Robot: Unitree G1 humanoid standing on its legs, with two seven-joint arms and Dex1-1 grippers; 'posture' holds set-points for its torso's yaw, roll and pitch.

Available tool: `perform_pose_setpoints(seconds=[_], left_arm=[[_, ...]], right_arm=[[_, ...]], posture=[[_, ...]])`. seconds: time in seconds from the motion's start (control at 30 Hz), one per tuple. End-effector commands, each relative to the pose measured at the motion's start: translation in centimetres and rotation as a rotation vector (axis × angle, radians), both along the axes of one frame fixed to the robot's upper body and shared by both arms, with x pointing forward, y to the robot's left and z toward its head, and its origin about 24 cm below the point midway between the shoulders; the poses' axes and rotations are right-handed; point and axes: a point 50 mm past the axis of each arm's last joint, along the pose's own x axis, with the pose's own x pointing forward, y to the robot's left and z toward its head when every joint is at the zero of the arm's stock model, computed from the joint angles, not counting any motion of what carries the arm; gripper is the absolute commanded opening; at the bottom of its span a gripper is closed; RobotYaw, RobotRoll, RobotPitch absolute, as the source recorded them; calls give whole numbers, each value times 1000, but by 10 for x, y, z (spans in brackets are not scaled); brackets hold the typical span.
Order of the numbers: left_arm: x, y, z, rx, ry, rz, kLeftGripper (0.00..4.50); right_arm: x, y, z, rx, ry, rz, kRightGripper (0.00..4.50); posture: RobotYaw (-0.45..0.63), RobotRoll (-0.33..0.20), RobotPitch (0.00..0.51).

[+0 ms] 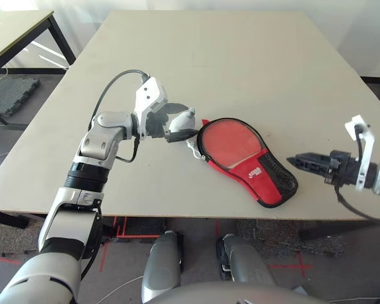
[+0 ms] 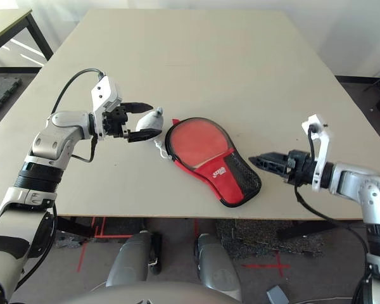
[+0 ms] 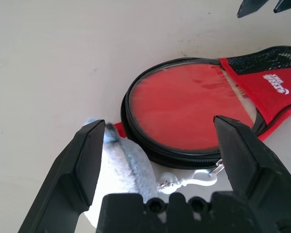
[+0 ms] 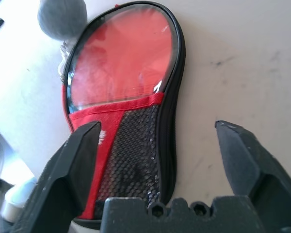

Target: Store the ping-pong paddle in its case and zip it.

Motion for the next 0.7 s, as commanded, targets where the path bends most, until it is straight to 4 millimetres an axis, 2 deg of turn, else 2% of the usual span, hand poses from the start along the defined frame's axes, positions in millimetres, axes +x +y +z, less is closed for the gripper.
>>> perform_pose_setpoints(seconds=[0.03,0.13,0.27,0.57,0.7], left_arm=[[-1,6,2,5,-5,17,4500],[-3,10,1,9,-3,26,4500],[-5,15,1,15,-2,47,4500],[-9,24,-6,15,15,102,4500],[-8,26,-9,0,33,139,4500]], right_arm=[[15,12,2,-31,-65,51,4485],[32,28,0,-62,-124,92,4485],[43,46,-4,-124,-187,194,4485],[56,59,-15,-195,-202,285,4485],[58,64,-27,-211,-184,297,4485]], posture=[[80,0,104],[90,0,104],[107,0,108],[134,0,117],[133,0,116]])
